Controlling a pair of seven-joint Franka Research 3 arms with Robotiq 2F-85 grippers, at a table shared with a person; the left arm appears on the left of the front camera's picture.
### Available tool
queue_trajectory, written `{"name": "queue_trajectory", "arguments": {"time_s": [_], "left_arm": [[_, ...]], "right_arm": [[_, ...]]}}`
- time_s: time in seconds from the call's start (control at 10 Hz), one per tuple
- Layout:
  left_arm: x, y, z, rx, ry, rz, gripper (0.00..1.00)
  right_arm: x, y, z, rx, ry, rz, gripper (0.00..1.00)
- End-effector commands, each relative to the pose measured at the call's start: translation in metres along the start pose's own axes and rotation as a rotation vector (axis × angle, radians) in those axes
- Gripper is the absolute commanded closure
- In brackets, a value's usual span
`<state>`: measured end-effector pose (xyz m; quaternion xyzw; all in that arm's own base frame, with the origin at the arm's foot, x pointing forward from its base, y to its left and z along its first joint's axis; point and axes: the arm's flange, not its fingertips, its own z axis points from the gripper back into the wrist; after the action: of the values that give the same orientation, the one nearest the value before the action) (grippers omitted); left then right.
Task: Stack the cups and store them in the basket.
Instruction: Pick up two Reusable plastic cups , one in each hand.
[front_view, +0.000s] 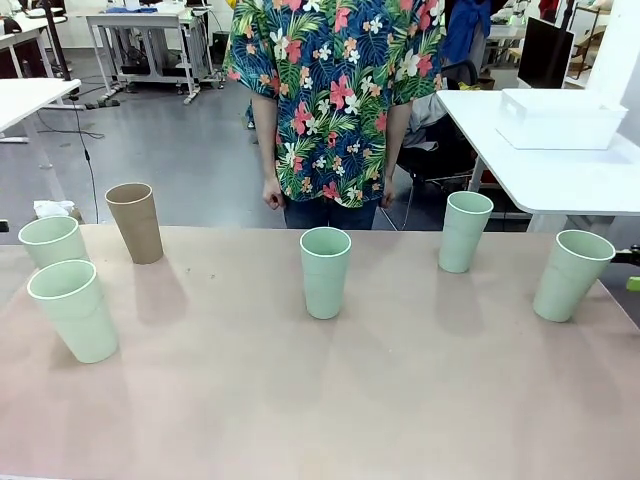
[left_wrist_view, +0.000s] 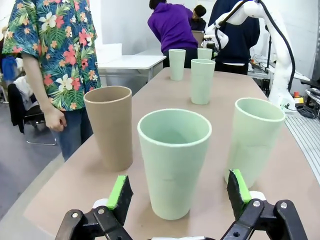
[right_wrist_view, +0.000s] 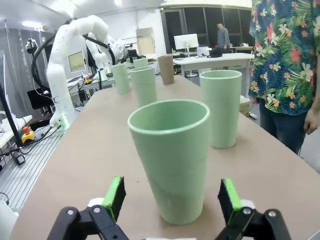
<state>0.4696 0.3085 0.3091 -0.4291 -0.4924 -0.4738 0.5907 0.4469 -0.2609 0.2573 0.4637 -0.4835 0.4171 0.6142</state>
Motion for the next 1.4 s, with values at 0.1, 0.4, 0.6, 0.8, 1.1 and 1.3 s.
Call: {"name": "queue_trajectory", "arguments": {"time_s": [0.1,0.4,0.6,0.8,1.1,1.3], "left_arm": [[-0.014,0.015,0.008,0.012,-0.035,-0.051,0.0],[-0.028,0.024,0.007,0.047,-0.057,-0.065,0.0],[-0.037,0.027,0.002,0.033,-0.072,-0.046,0.0],[-0.043,0.024,-0.009,0.034,-0.08,-0.027,0.0],[-0.05,0.022,-0.021,0.033,-0.086,-0.024,0.0],[-0.055,0.019,-0.03,0.048,-0.081,-0.038,0.0]], "right_arm": [[-0.02,0.0,-0.009,-0.027,-0.058,0.061,0.0],[-0.029,-0.003,-0.023,-0.057,-0.091,0.054,0.0],[-0.031,-0.009,-0.027,-0.077,-0.094,0.049,0.0],[-0.032,-0.012,-0.028,-0.083,-0.1,0.036,0.0],[-0.033,-0.011,-0.026,-0.087,-0.117,0.014,0.0],[-0.034,-0.011,-0.027,-0.092,-0.117,0.008,0.0]]}}
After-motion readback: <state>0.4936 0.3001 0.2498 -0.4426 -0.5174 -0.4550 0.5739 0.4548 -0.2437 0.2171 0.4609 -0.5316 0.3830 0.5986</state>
